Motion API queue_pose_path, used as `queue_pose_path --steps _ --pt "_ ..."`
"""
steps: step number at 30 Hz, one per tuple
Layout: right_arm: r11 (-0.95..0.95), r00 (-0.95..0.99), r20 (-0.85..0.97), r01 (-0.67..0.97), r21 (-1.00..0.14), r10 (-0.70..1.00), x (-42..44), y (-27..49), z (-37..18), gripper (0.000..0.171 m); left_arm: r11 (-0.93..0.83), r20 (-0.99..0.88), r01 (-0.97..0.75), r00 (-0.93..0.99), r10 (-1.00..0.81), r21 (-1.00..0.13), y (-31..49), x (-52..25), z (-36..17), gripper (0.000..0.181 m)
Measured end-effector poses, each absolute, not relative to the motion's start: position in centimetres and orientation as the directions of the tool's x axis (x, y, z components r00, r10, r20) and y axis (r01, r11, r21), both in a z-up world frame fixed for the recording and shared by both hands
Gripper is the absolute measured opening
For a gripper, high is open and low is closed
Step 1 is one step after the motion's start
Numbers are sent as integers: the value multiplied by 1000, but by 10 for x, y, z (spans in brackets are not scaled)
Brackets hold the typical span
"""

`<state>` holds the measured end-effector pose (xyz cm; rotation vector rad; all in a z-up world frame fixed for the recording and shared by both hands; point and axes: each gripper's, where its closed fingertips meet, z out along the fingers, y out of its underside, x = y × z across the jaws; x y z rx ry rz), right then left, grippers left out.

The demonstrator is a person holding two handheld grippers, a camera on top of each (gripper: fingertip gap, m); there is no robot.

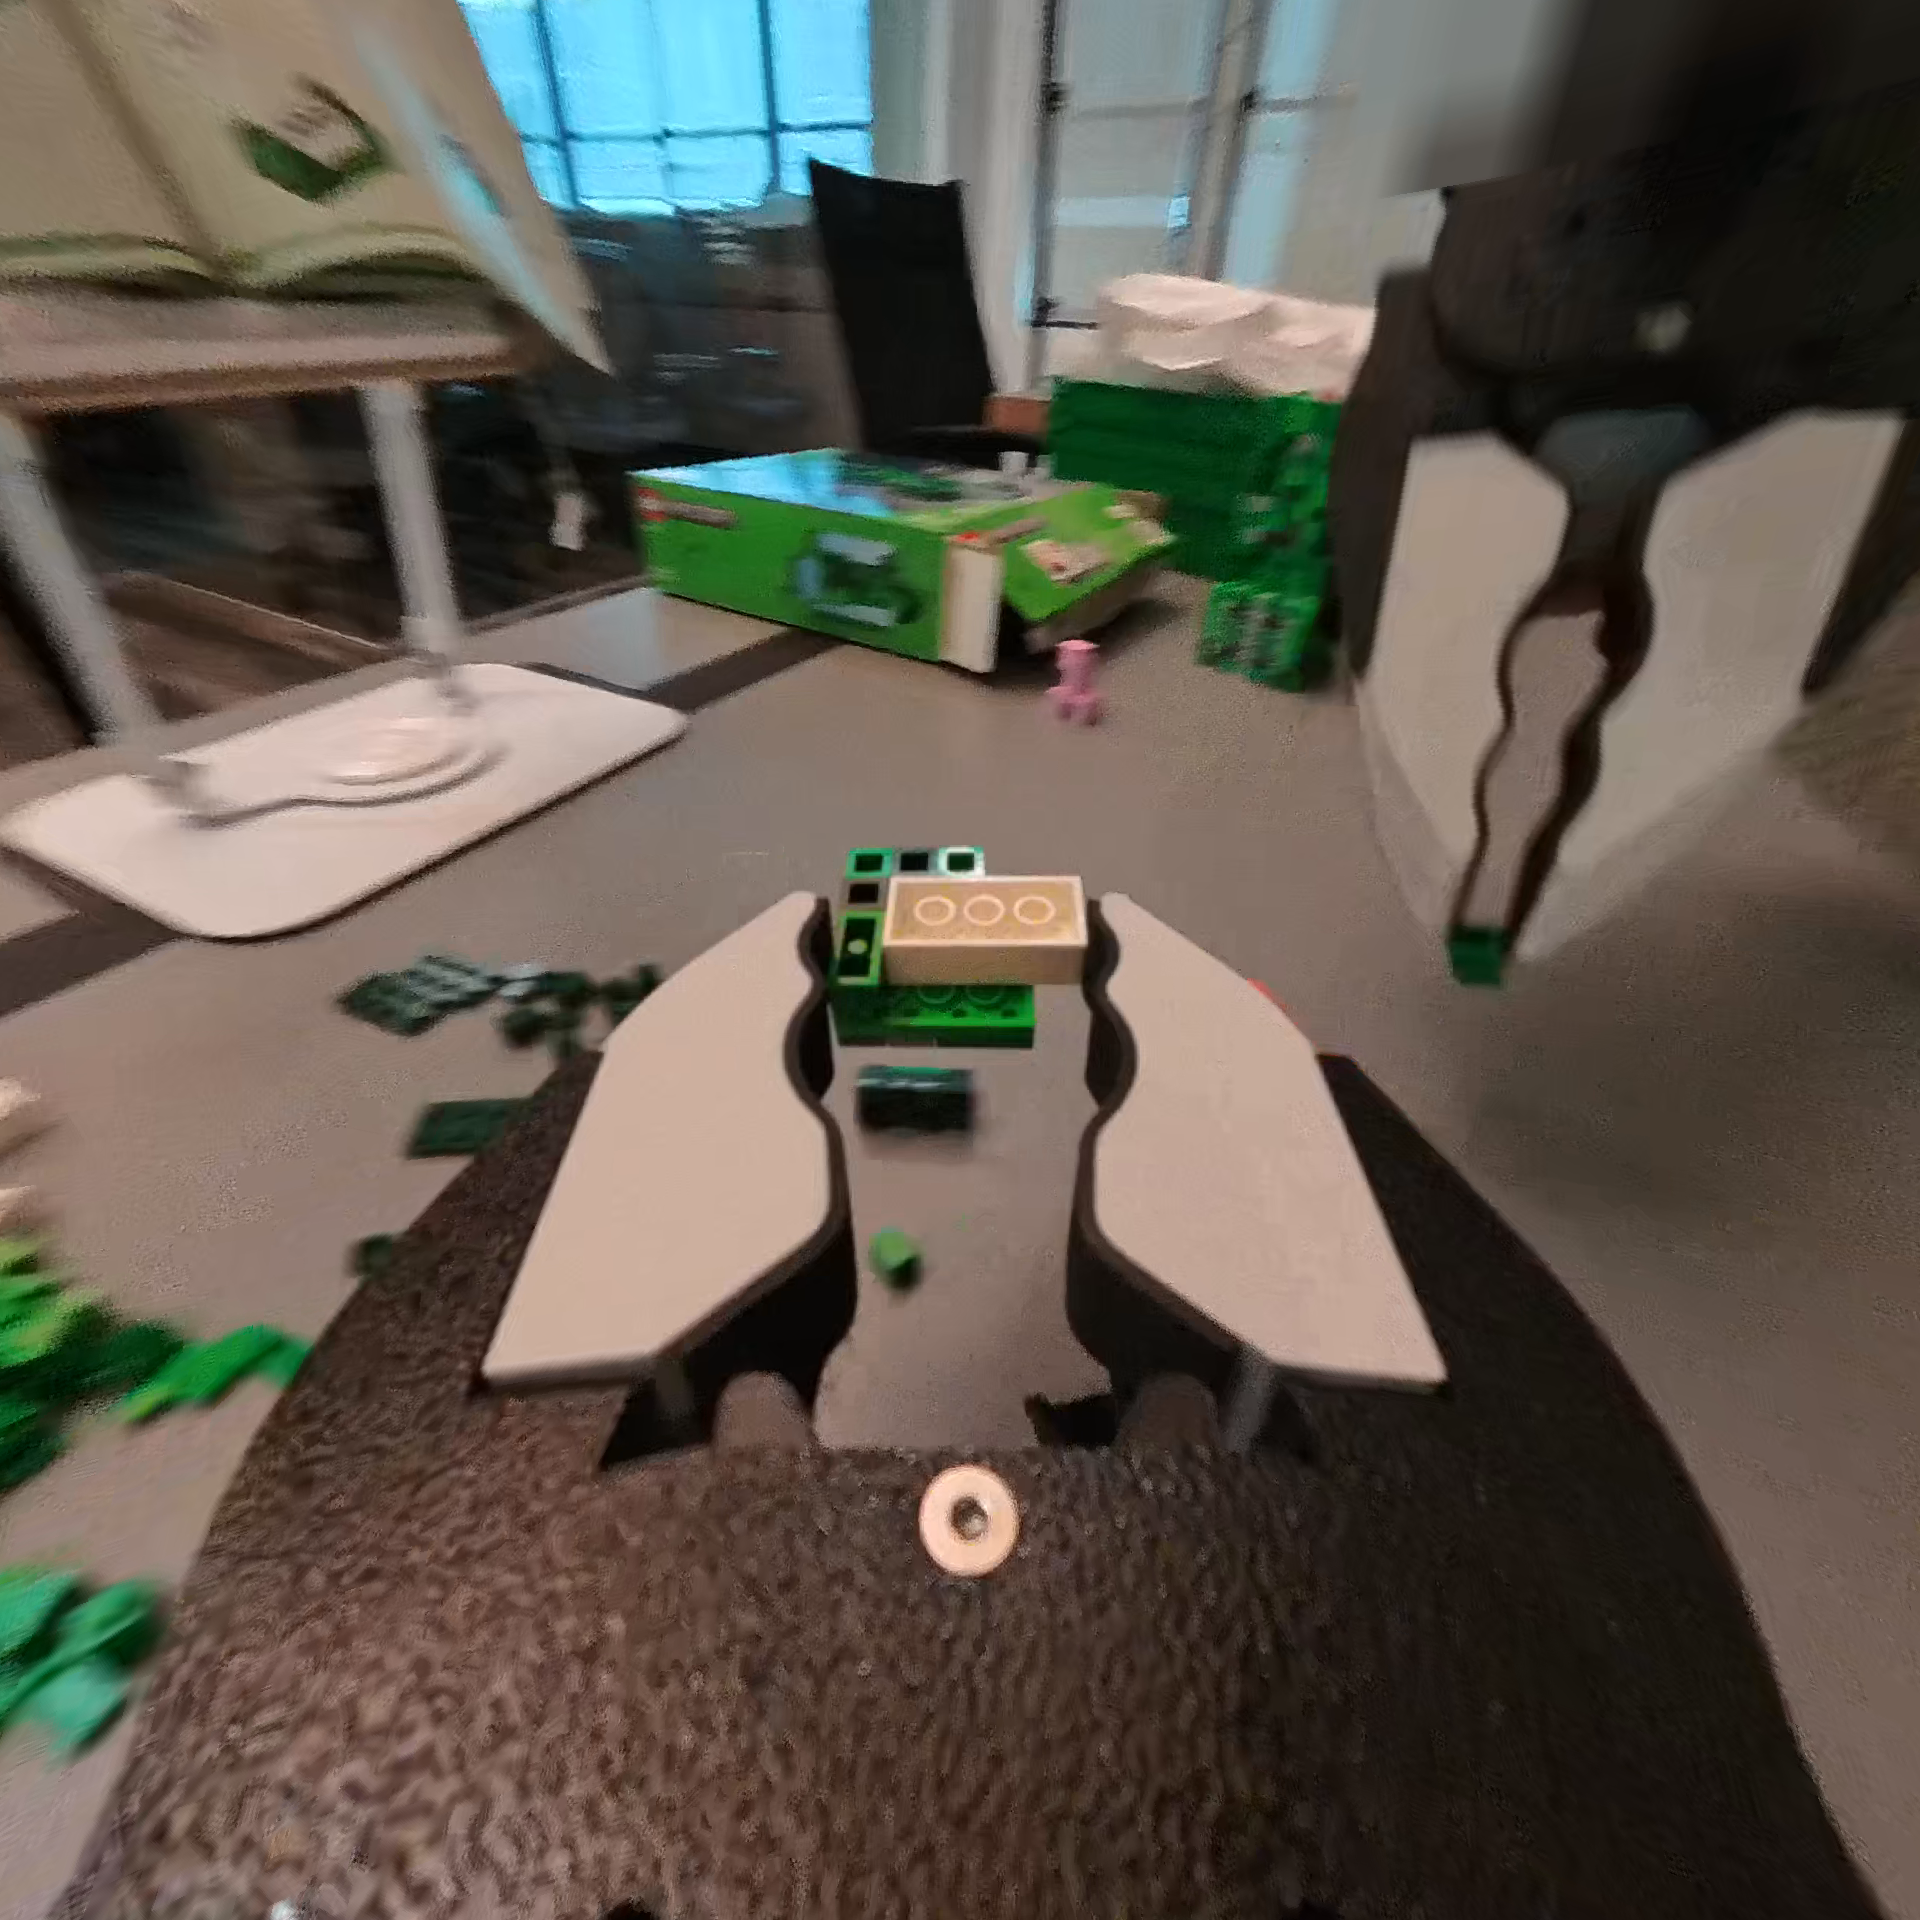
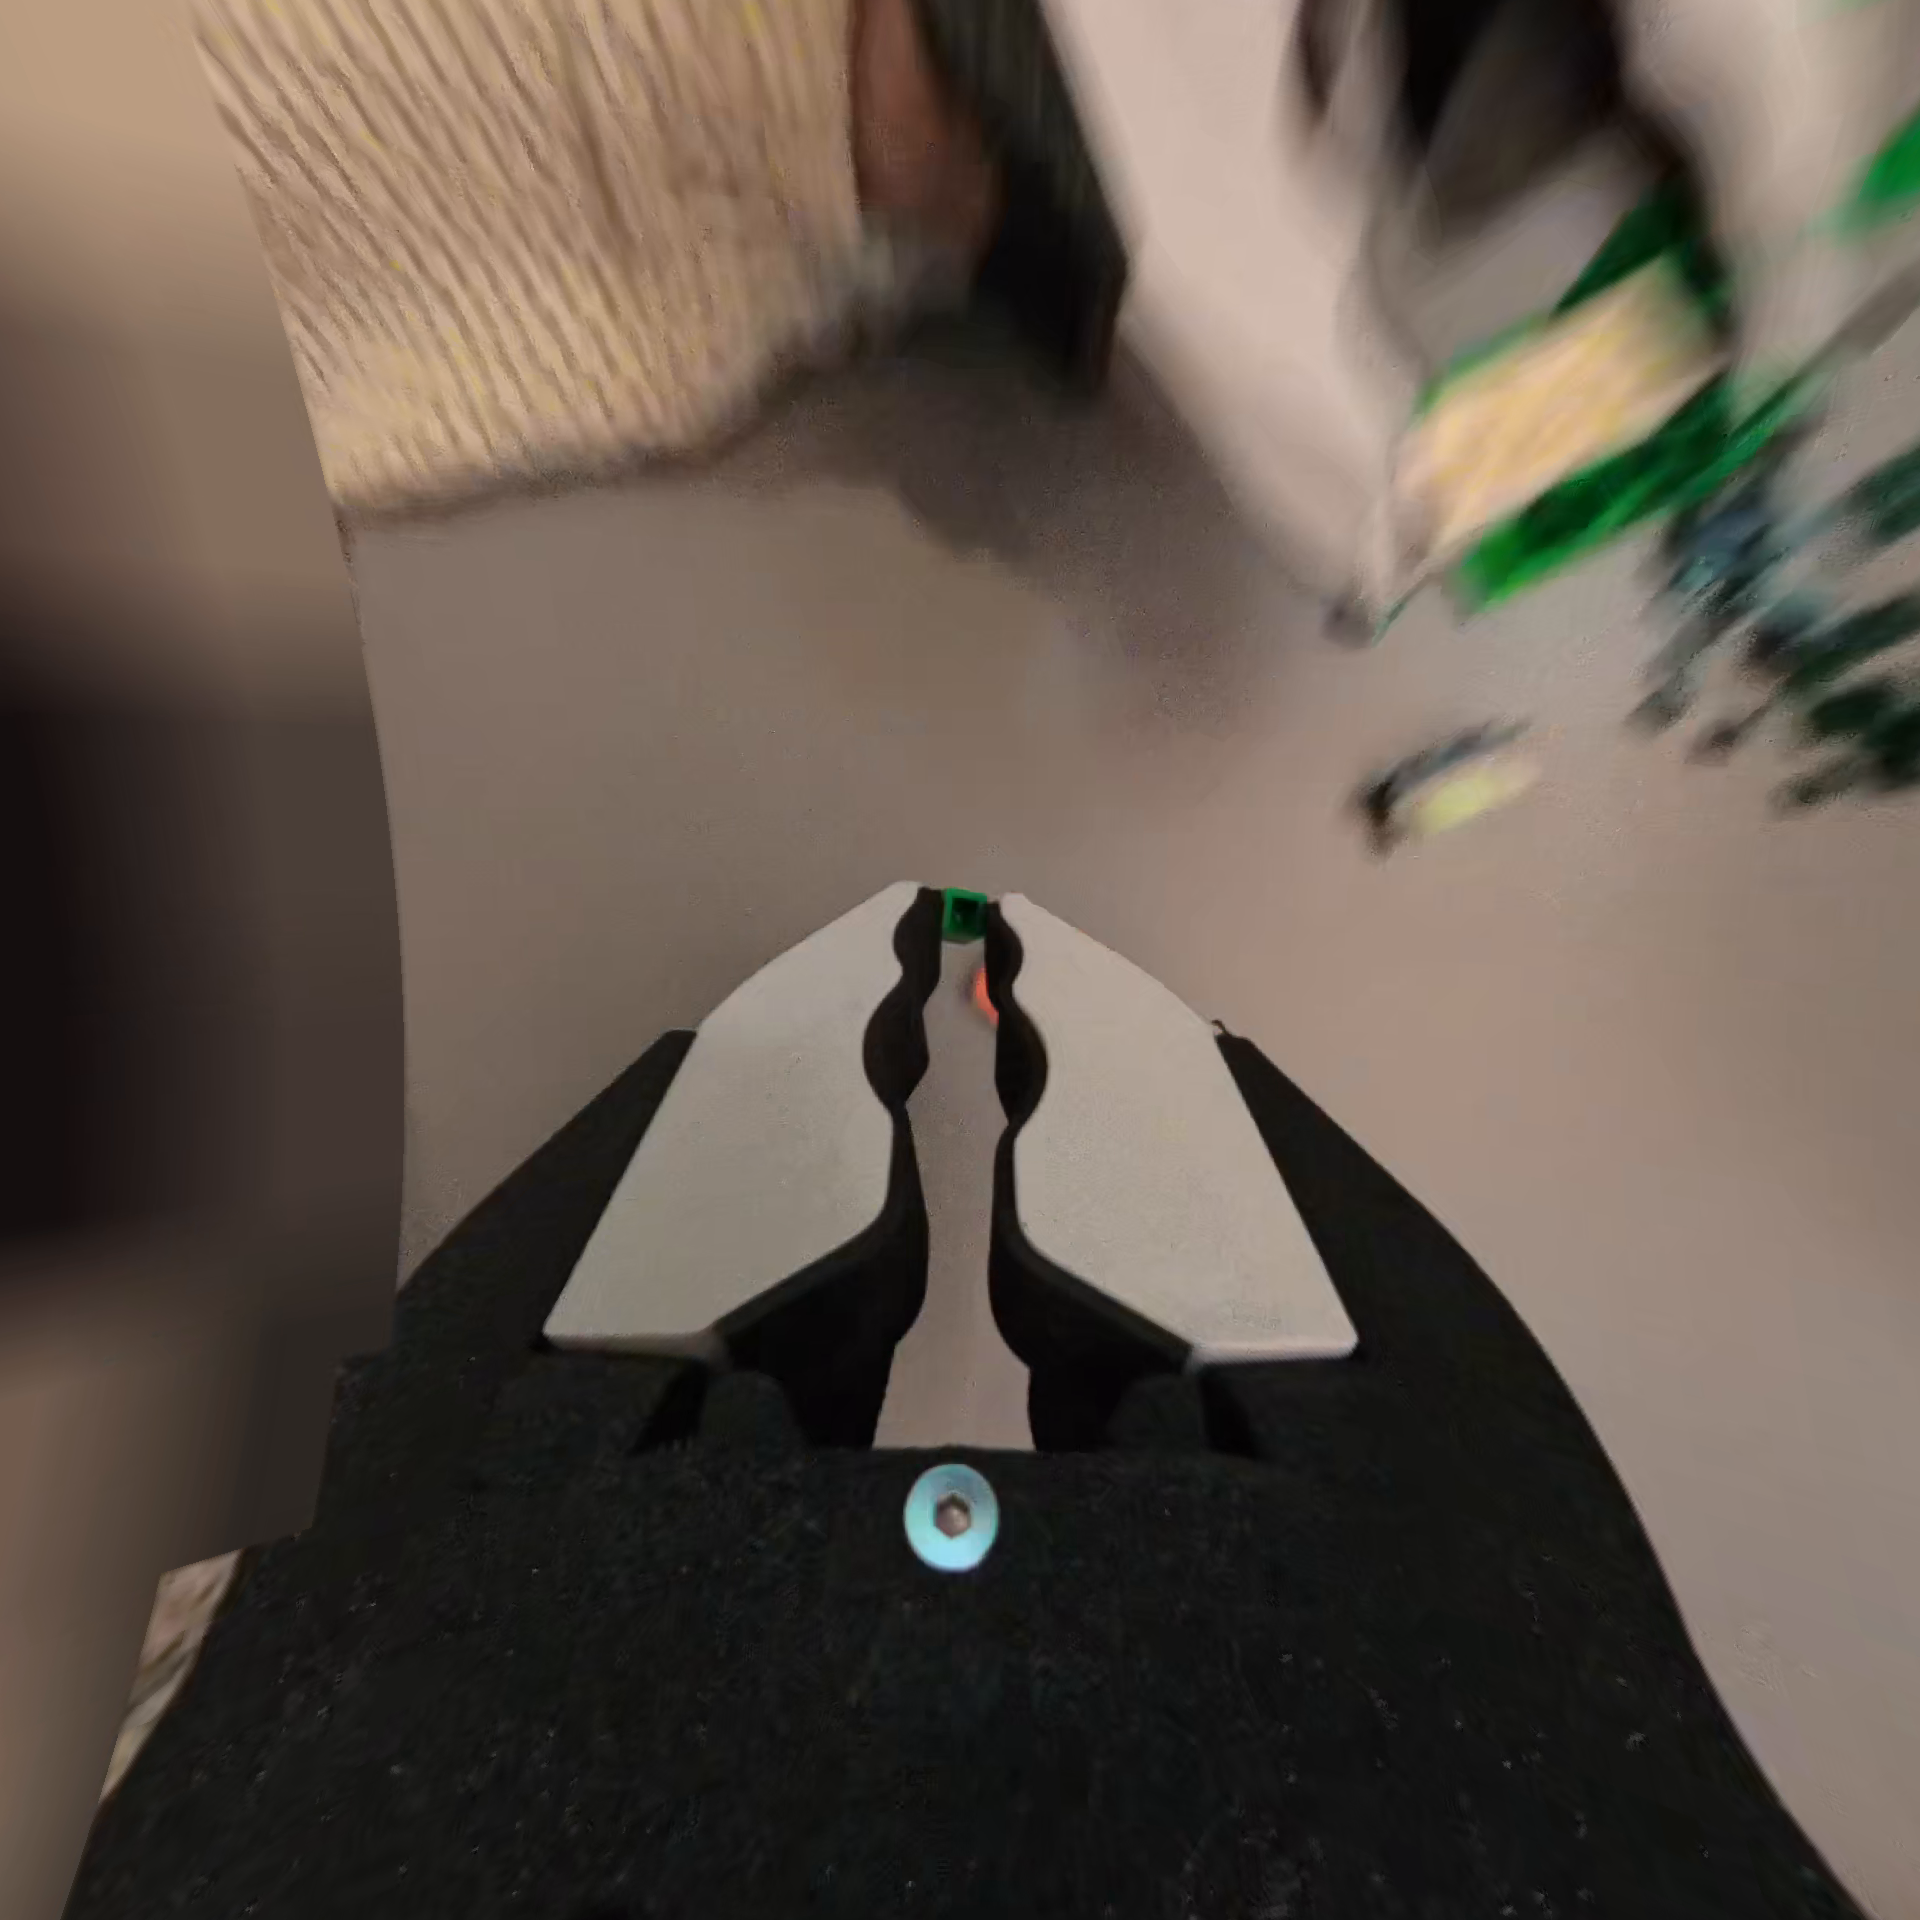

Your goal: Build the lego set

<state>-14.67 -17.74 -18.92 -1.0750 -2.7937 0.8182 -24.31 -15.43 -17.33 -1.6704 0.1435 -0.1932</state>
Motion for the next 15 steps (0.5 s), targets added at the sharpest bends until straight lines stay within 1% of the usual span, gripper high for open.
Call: queue_pose_path --steps 1,2,3,4,7,11,12,15 --pt "558 -774 -106 538 -632 625 -152 -181 -170 7 -123 85 55 964 -252 -991 -152 -234 -174 45" --pt "498 -790 -82 460 -735 608 -153 -183 -154 7 -132 125 89 948 -294 -987 -150 -225 -174 46" --pt "432 -788 -44 382 -817 614 -156 -182 -140 7 -139 171 131 926 -337 -982 -148 -215 -172 46" --pt "369 -774 -18 322 -872 633 -159 -178 -131 7 -146 218 175 898 -381 -974 -148 -206 -169 45" --pt "265 -756 -8 240 -934 655 -162 -166 -129 7 -178 323 270 820 -473 -946 -145 -184 -165 45" --pt "194 -754 -2 172 -966 657 -161 -159 -133 7 -209 359 292 787 -502 -933 -143 -174 -172 45" --pt "197 -759 11 155 -968 651 -160 -159 -134 7 -213 357 288 787 -503 -934 -142 -174 -174 45" --pt "264 -759 38 179 -948 650 -160 -156 -148 7 -225 348 267 783 -516 -937 -142 -169 -177 45"
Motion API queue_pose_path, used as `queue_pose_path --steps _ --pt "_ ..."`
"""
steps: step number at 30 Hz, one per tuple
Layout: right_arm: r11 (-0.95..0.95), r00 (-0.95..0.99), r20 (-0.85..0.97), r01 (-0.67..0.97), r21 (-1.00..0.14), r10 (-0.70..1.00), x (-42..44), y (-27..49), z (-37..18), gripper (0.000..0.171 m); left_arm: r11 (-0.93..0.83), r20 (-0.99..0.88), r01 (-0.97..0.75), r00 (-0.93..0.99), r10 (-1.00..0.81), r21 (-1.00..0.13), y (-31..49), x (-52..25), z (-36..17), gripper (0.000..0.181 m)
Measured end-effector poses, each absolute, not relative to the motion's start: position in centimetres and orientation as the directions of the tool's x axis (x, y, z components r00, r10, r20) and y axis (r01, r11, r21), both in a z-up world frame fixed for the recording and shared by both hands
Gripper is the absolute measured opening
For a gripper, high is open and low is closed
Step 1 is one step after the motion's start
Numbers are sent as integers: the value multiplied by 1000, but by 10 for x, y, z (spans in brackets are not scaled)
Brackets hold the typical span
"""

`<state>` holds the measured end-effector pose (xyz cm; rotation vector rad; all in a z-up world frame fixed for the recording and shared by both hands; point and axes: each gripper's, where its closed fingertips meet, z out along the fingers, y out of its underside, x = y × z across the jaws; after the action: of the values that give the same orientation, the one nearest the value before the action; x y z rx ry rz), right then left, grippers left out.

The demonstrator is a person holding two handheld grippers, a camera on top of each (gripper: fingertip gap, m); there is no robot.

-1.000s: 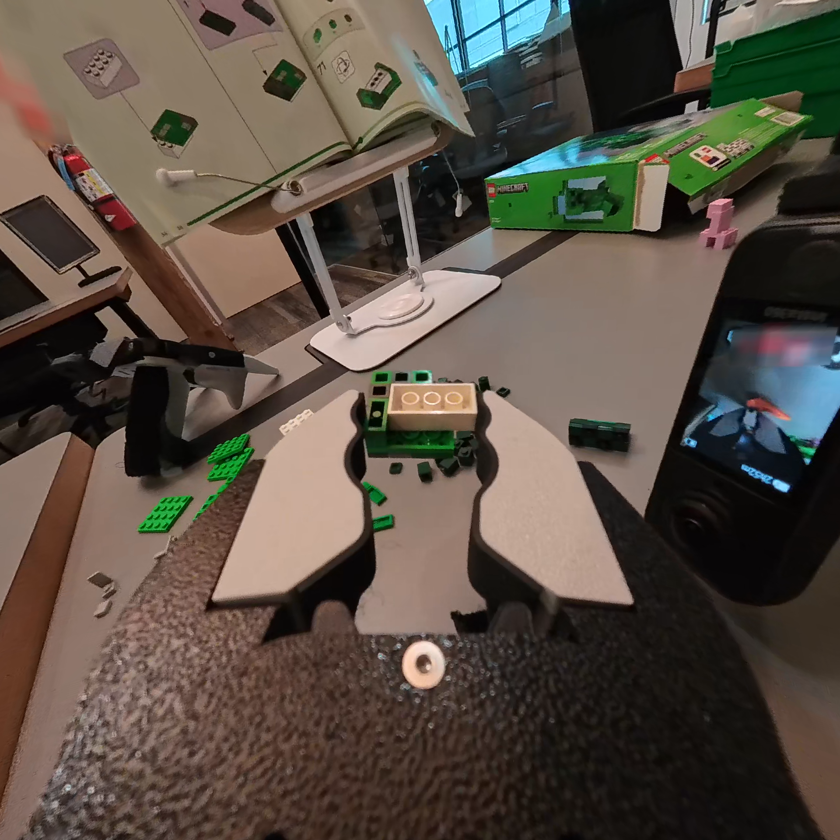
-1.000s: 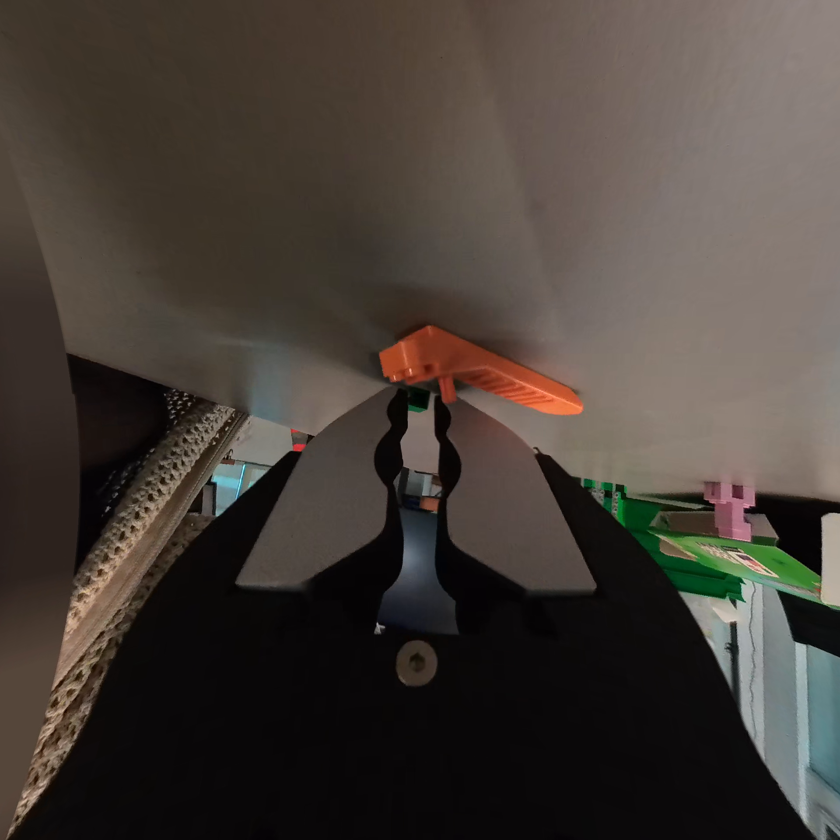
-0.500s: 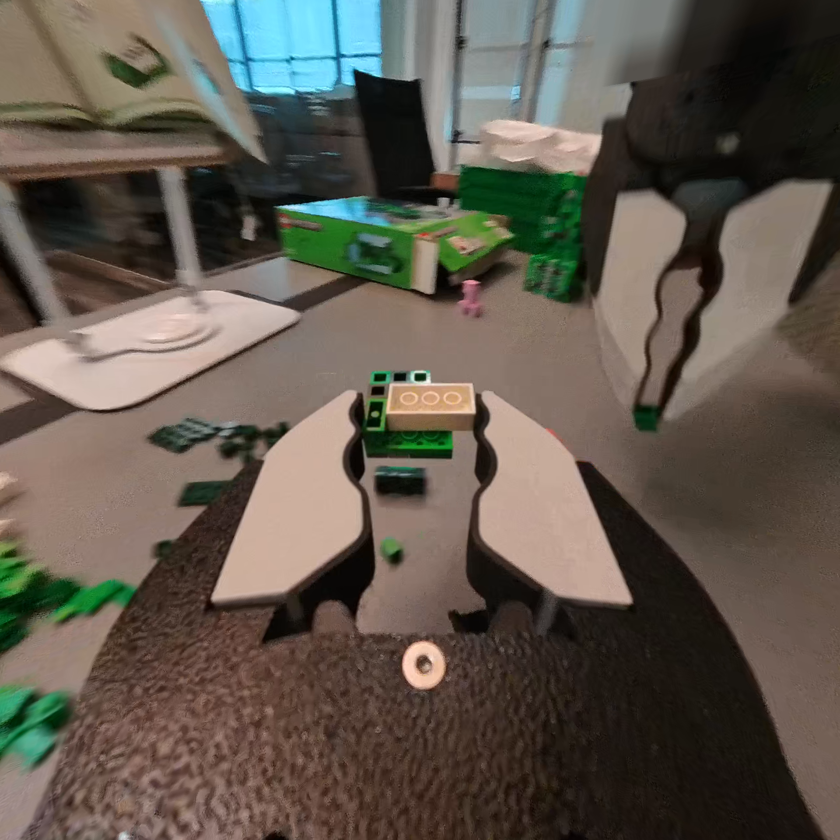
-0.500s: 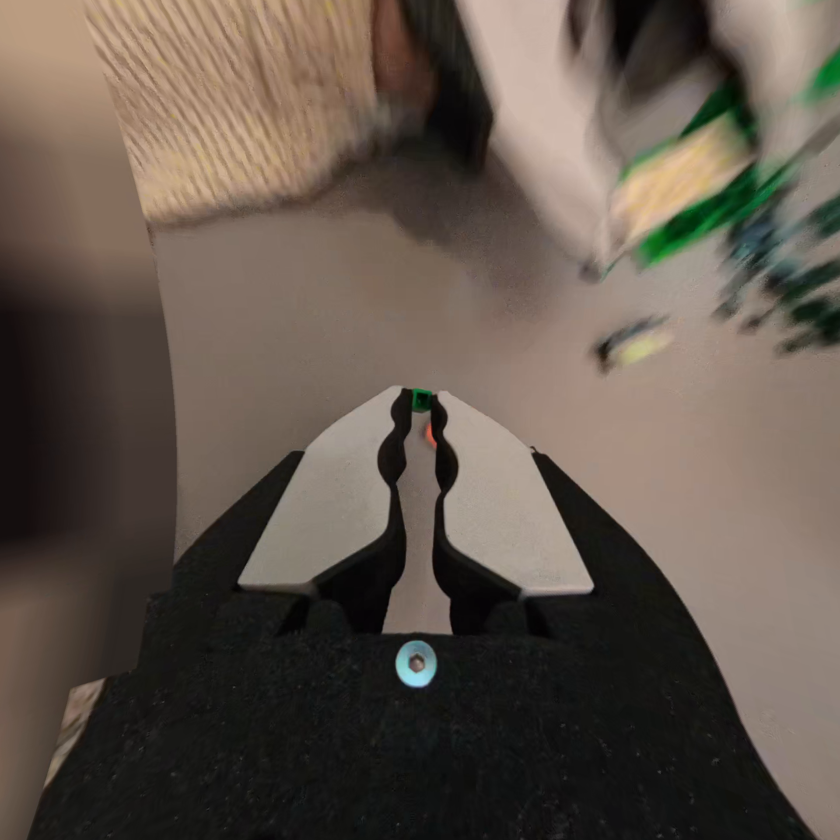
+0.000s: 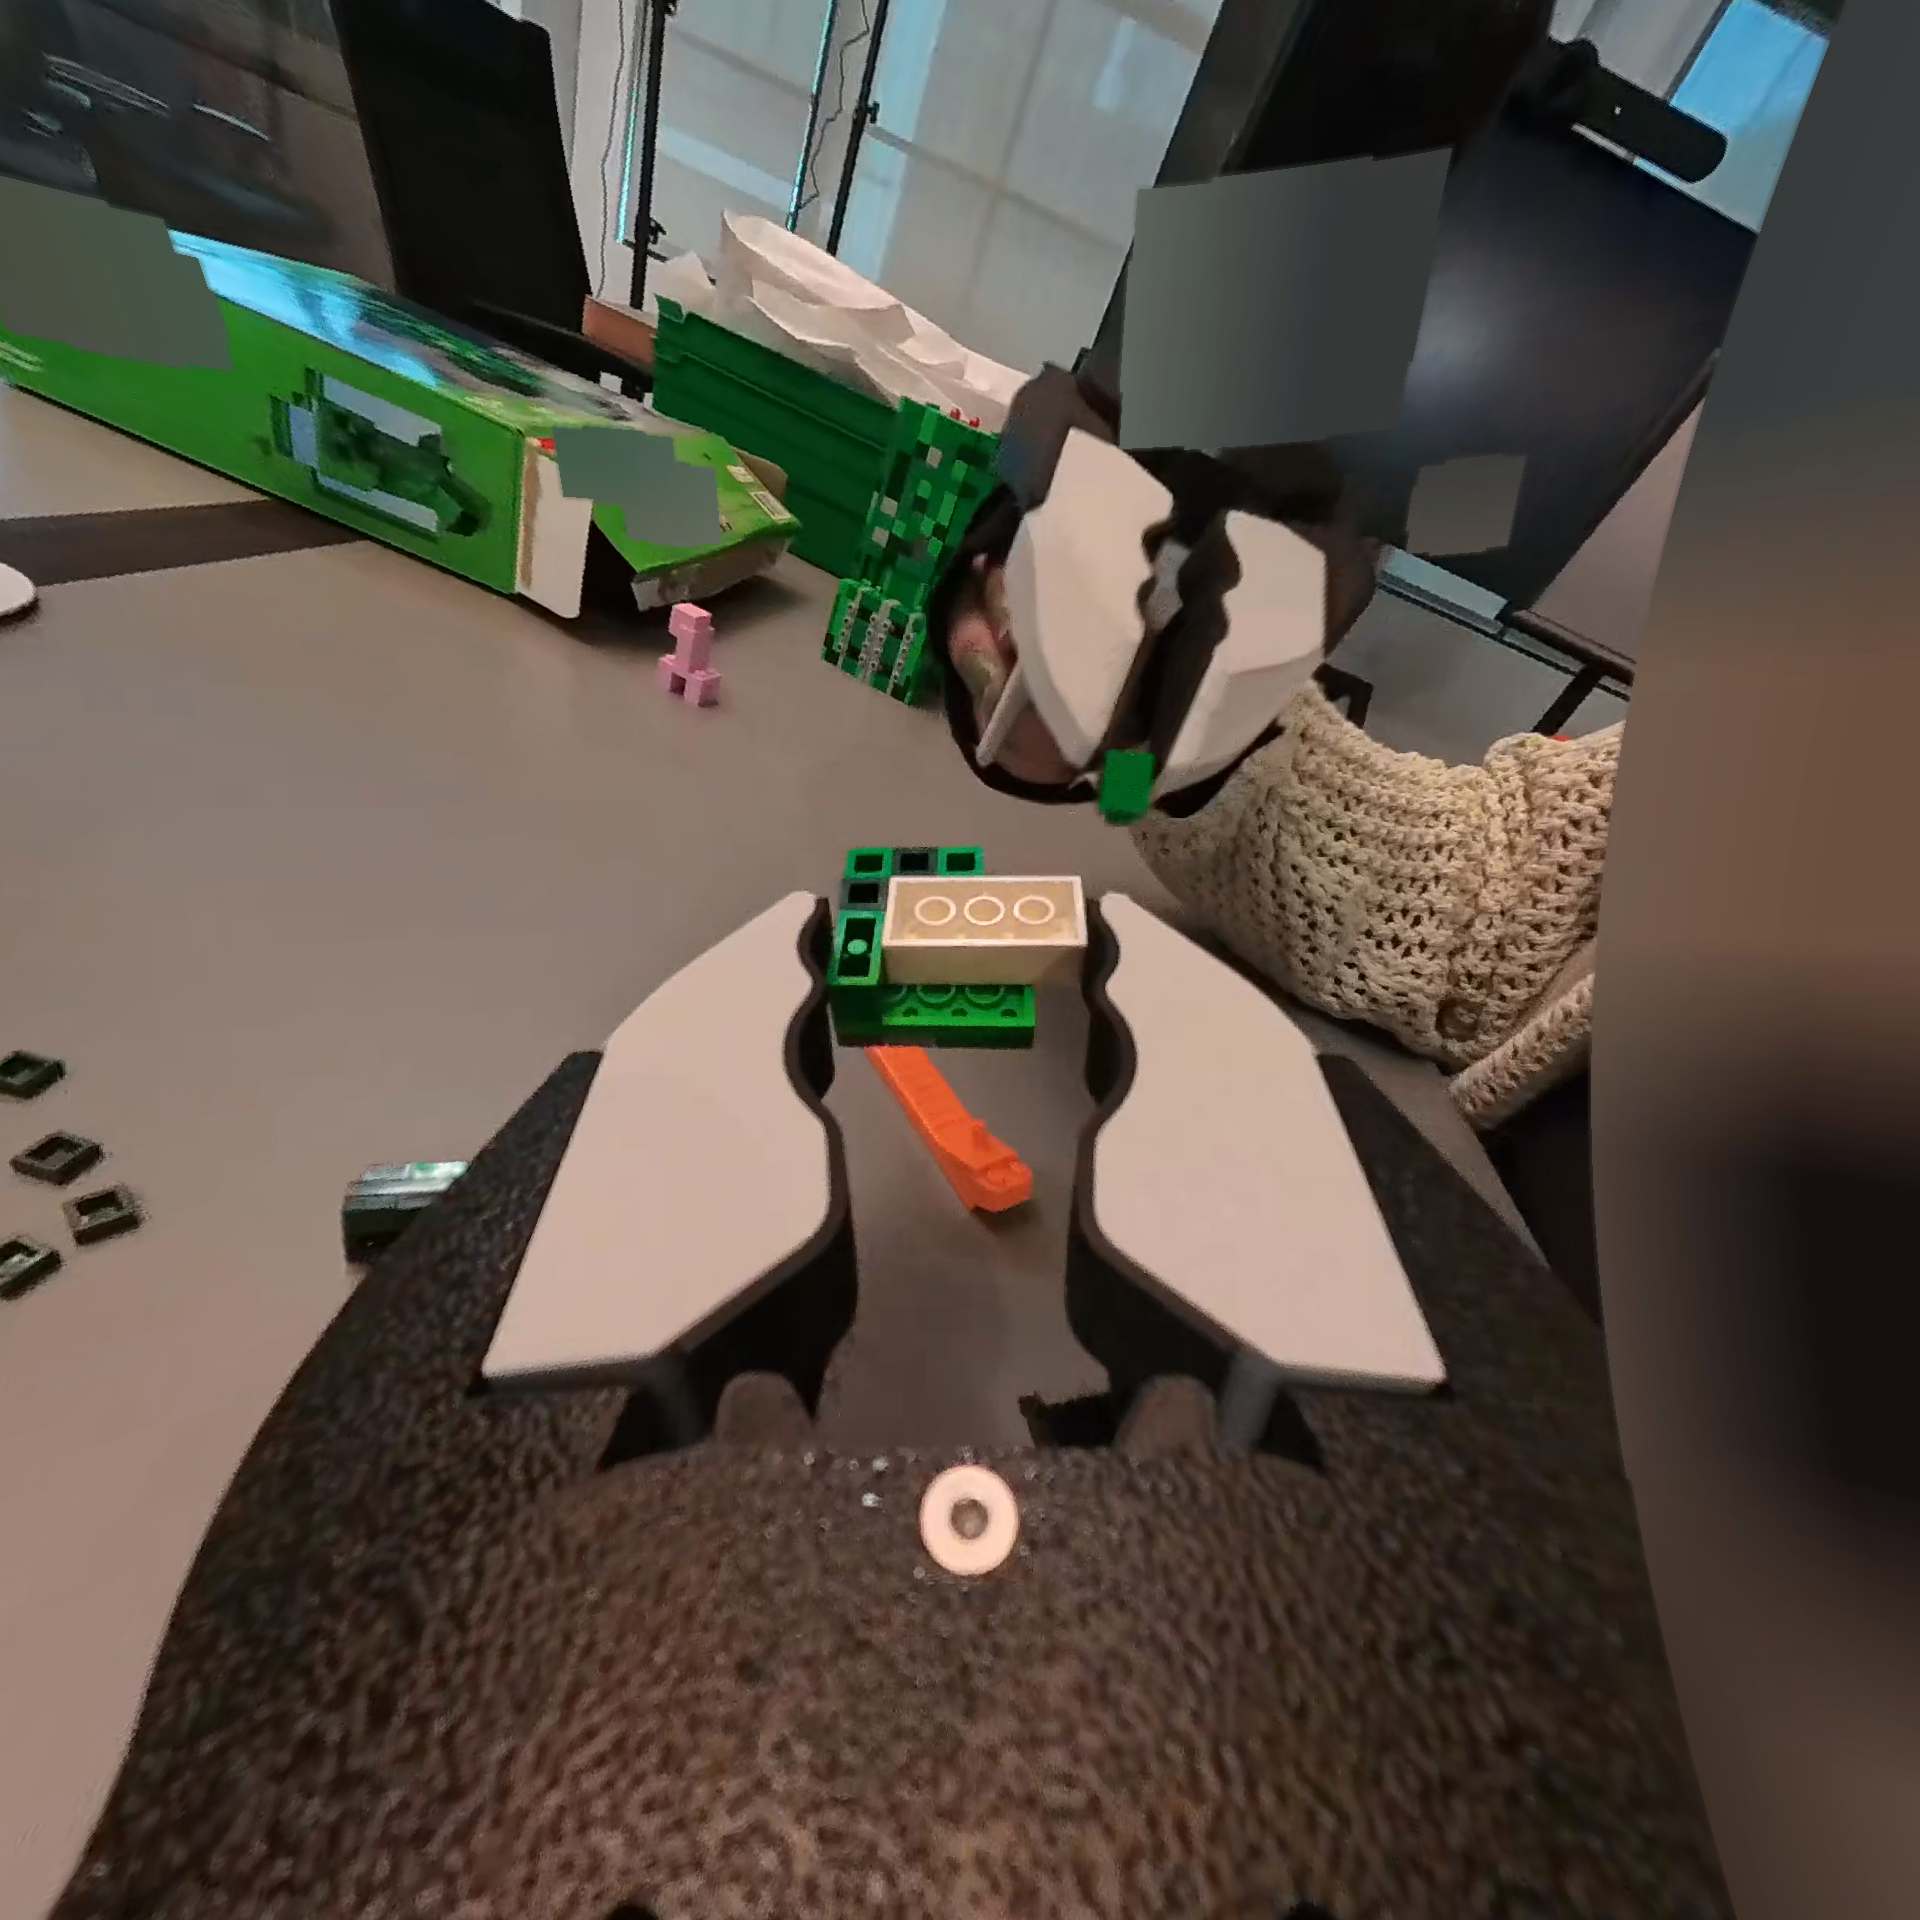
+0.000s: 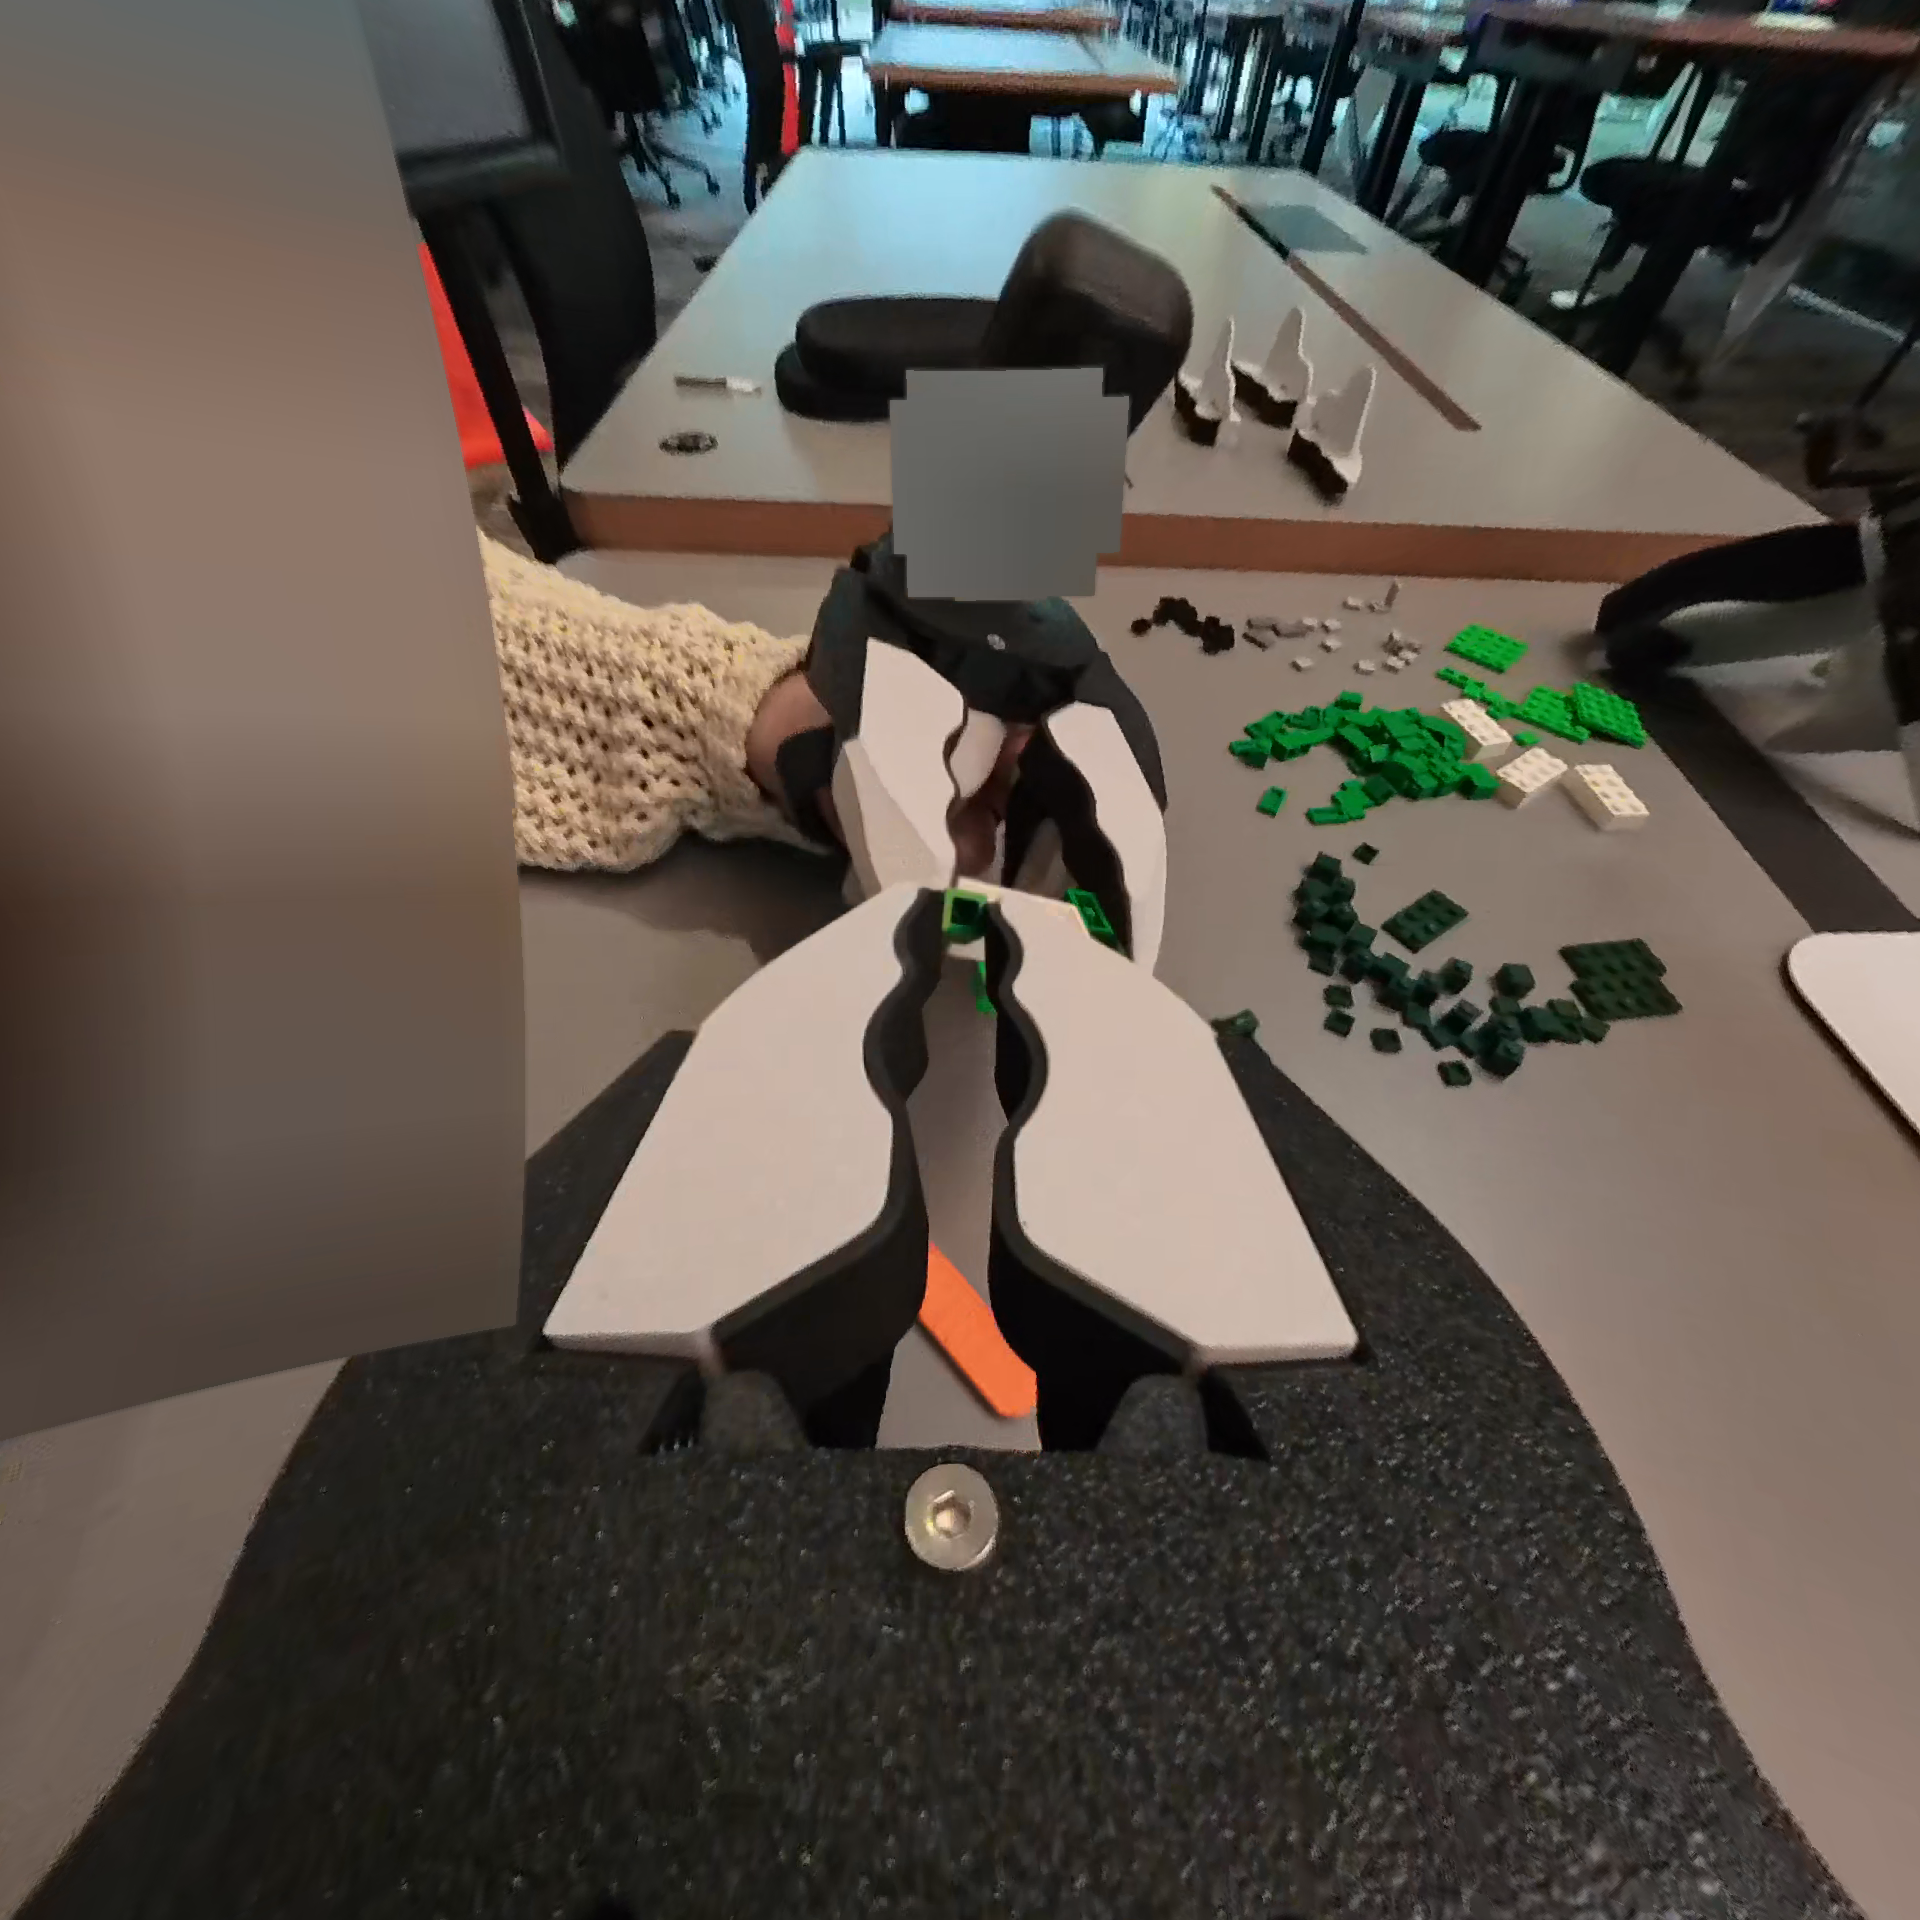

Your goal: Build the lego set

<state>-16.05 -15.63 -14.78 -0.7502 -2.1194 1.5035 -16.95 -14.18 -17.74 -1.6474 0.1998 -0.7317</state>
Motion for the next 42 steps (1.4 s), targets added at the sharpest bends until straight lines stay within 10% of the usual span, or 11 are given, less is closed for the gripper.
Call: queue_pose_path --steps 42 --pt "569 -791 141 292 -769 596 -151 -158 -182 11 -290 336 197 741 -582 -936 -144 -149 -188 45"
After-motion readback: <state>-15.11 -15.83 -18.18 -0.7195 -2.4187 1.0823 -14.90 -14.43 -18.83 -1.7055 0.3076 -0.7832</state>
